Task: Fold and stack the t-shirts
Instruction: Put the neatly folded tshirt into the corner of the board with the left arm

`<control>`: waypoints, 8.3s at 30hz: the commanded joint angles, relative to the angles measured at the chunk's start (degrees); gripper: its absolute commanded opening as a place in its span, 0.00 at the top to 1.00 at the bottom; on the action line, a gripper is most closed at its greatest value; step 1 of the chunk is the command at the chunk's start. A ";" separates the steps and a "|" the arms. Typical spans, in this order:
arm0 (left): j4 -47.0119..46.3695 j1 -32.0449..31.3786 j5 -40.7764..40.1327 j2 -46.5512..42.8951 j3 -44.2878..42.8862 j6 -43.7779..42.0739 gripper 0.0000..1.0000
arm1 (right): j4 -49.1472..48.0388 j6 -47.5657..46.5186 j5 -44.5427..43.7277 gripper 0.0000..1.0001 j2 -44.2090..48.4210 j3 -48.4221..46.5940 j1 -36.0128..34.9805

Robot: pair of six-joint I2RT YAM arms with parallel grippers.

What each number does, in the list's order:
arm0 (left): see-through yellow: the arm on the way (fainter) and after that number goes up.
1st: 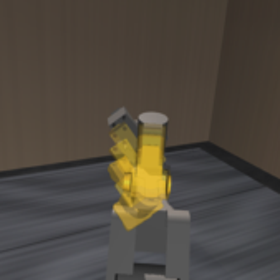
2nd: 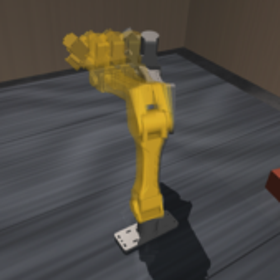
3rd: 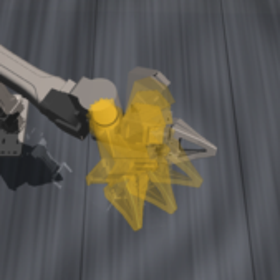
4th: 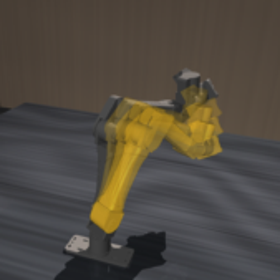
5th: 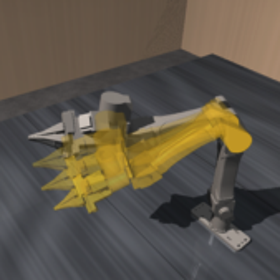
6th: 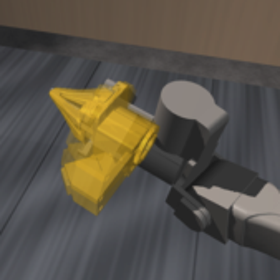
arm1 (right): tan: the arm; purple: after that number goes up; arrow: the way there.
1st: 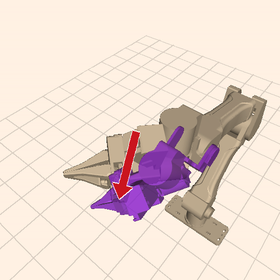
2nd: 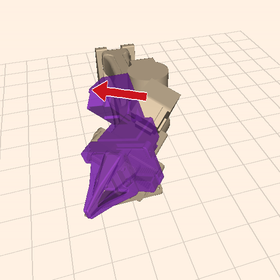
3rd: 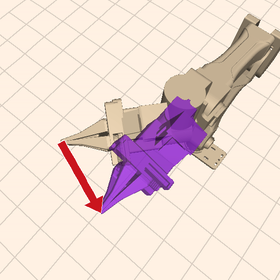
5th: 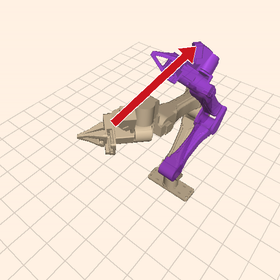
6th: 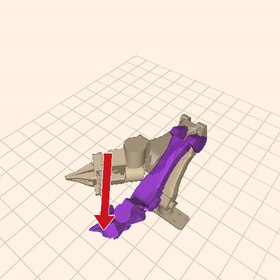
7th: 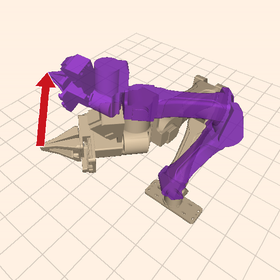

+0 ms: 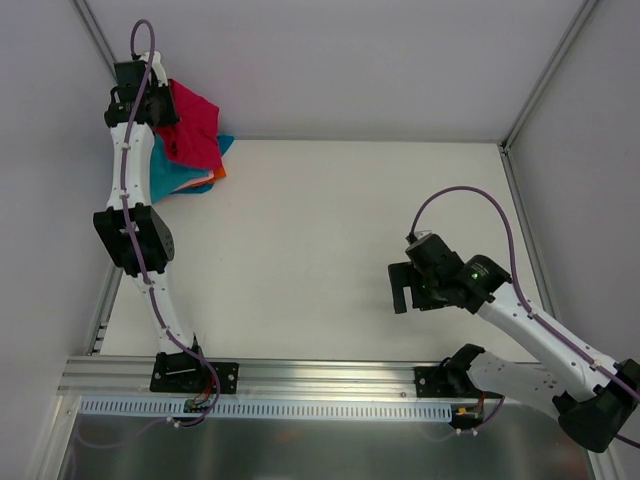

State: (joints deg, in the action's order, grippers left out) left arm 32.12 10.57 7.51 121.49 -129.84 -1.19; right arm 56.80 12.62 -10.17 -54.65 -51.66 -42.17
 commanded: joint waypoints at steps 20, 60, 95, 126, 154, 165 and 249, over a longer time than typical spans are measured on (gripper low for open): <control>-0.65 -1.25 3.74 -1.08 -9.02 5.50 1.00 | -2.83 0.56 1.91 0.01 -0.28 1.82 0.34; 1.46 6.31 -2.67 0.94 1.61 5.58 1.00 | -2.13 -4.18 2.61 0.01 -6.16 -0.19 2.36; -11.20 8.68 2.16 15.71 -7.01 4.00 0.35 | -6.17 -5.33 6.13 0.01 -21.11 -3.89 3.59; -21.40 -1.43 3.92 -9.70 13.65 2.86 0.01 | -12.94 -1.28 12.11 0.00 -13.02 2.44 3.59; 1.36 4.10 -2.16 19.21 -7.44 14.10 0.01 | -10.30 -2.34 11.84 0.00 -13.64 0.86 4.82; -6.11 3.14 5.59 9.22 3.37 14.73 0.01 | -7.84 -0.50 12.72 0.00 -8.55 0.86 4.82; -23.77 -16.81 -0.30 -75.61 86.42 3.65 0.01 | -27.97 -19.48 6.75 0.01 2.80 -9.69 37.16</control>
State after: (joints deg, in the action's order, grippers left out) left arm 11.09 -5.69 8.29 45.74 -43.35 4.08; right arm 31.03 -6.94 -3.64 -51.99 -61.06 -5.17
